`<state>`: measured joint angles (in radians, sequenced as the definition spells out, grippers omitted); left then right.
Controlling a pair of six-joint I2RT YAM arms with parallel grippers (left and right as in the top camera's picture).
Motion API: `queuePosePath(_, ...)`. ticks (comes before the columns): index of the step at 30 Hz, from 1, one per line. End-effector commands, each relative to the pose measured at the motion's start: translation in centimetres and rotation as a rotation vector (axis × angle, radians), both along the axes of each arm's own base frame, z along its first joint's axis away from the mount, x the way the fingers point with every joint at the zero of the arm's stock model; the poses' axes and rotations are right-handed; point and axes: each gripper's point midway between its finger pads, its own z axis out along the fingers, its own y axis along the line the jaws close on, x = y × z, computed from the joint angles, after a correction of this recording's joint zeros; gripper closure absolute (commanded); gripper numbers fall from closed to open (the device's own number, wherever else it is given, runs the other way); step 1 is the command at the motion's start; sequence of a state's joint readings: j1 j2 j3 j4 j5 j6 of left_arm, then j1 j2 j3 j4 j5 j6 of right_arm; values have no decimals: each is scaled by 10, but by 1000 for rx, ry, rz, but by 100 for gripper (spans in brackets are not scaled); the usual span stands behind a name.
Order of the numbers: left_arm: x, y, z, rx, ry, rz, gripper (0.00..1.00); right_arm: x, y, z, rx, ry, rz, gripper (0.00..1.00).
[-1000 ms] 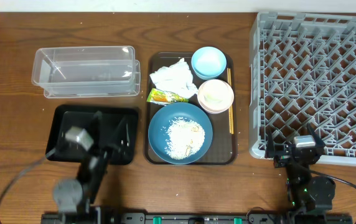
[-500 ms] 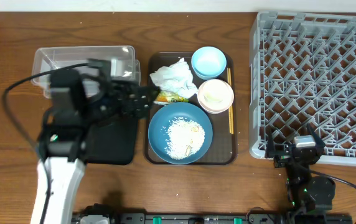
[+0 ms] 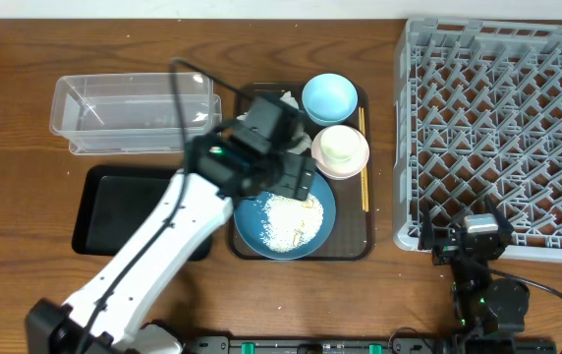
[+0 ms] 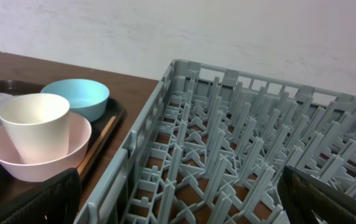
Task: Sort waste into correct bins and load items into the dishwasher rack
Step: 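Reach the left gripper to the blue plate rim and grasp it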
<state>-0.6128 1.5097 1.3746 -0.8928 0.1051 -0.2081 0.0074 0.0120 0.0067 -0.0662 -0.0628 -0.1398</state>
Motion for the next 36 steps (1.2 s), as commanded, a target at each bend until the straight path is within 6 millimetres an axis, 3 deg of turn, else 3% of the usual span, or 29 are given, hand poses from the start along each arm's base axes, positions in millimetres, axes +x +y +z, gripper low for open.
queuePosePath(1,-9,-23,-6,6,11,-73,9,0,-2,0,-7,-1,-9,1)
queuePosePath(5,-28,-55,-20,-28,68,-167,10,0,-2,0,-7,-1,-9,1)
queuePosePath(11,-42,-83,-49,29,93,-241,10,0,-2,0,-7,-1,-9,1)
queuePosePath(17,-34,-75,-90,193,86,-19,9,0,-2,0,-7,-1,-9,1)
queuePosePath(25,-39,-76,-131,262,156,30,16,0,-2,0,-7,-1,-9,1)
queuePosePath(31,-47,-76,-148,292,190,56,25,0,-2,0,-7,-1,-9,1)
queuePosePath(36,-53,-83,-149,285,182,41,35,0,-2,0,-7,-1,-9,1)
